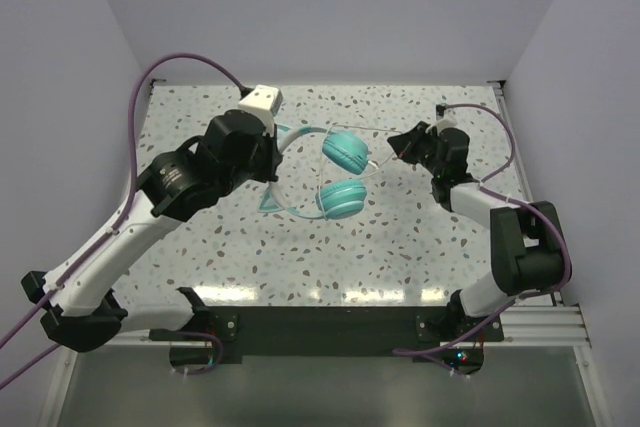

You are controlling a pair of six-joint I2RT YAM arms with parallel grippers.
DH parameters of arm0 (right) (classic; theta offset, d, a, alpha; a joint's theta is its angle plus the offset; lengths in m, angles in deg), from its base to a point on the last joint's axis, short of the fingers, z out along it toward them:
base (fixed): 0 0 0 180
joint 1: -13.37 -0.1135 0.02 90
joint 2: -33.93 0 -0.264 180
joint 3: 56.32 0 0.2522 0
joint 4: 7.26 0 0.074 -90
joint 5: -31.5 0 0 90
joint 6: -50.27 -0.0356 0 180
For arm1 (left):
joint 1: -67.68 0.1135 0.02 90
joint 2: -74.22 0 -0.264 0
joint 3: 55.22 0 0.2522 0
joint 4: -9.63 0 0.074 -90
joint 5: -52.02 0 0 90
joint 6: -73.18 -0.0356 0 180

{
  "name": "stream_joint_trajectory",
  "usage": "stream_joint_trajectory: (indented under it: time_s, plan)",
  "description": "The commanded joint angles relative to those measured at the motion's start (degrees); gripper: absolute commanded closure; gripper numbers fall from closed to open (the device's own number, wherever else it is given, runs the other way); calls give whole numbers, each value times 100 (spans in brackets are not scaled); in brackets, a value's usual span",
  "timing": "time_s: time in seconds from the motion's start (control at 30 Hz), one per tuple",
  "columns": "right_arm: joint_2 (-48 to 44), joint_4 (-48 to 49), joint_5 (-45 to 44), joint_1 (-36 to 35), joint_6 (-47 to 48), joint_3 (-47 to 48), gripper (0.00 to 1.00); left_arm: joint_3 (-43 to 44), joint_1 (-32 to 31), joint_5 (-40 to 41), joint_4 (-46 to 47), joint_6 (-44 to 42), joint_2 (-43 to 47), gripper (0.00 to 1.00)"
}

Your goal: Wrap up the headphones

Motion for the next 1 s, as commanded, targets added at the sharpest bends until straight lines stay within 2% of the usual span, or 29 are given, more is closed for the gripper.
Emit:
stream_joint_trajectory:
  time_s: [0.0, 0.27, 0.37, 0.6, 0.8, 0.97]
  plan:
    - [-80, 208, 59, 41, -68, -75, 100, 27, -11, 1, 678, 299, 296, 100]
    - [184, 655, 516, -12, -270, -251, 100, 9, -11, 203, 1012, 633, 472, 100]
    - [176, 639, 438, -327, -244, -304, 100, -87, -11, 344, 1310, 949, 533, 100]
    - [175, 489, -89, -1645, -50, -295, 100, -631, -11, 888, 2031, 1661, 621, 100]
    - [158, 525, -353, -2411, -95, -339, 100, -817, 15, 1854, 2365, 1978, 595, 100]
    - [18, 472, -476, -2867, -86, -418, 99, -922, 567, 2014, 2646, 1944, 490, 100]
